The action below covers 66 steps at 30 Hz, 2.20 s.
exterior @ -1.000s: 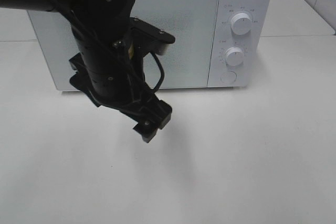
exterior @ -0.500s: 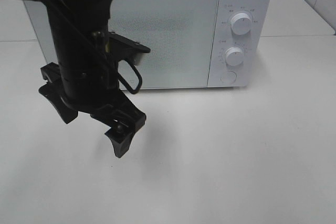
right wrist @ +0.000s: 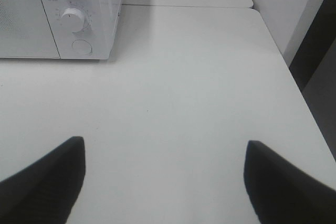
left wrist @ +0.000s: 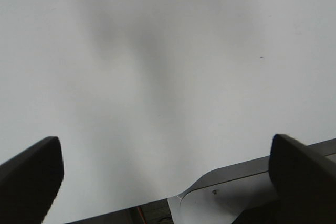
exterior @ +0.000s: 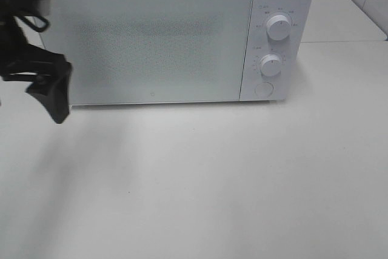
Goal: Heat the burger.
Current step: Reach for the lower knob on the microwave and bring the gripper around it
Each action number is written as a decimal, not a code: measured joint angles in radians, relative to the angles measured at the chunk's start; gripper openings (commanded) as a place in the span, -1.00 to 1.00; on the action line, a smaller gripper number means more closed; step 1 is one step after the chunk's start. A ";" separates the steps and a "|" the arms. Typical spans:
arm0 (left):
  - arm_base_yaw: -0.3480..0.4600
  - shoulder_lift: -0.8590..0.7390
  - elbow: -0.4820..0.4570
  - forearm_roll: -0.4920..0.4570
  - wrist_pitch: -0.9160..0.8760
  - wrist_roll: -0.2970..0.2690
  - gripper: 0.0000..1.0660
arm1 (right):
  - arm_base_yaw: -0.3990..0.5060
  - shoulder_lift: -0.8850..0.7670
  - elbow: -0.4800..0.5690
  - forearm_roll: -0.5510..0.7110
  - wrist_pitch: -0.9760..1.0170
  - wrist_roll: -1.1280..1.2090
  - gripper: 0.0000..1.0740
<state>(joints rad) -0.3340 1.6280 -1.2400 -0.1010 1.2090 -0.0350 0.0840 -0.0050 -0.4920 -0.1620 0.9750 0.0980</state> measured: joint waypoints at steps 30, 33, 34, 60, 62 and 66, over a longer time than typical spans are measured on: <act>0.380 -0.752 0.469 0.085 -0.048 -0.004 0.86 | 0.000 0.000 0.000 0.000 0.000 0.000 0.40; 0.380 -0.837 0.529 0.101 -0.051 -0.004 0.86 | 0.000 0.000 0.000 0.000 0.000 0.000 0.40; 0.380 -0.837 0.529 0.101 -0.051 -0.004 0.86 | 0.000 0.000 0.000 0.000 0.000 0.000 0.40; 0.380 -1.532 0.720 0.101 -0.123 -0.004 0.86 | 0.000 0.000 0.000 0.000 0.000 0.000 0.40; 0.380 -1.603 0.725 0.101 -0.126 -0.004 0.86 | 0.000 0.000 0.000 0.000 0.000 0.000 0.40; 0.380 -1.632 0.725 0.101 -0.126 -0.004 0.86 | 0.000 0.000 0.000 0.000 0.000 0.000 0.40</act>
<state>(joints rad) 0.0460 -0.0040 -0.5150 0.0000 1.0830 -0.0390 0.0840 -0.0050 -0.4920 -0.1620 0.9750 0.0980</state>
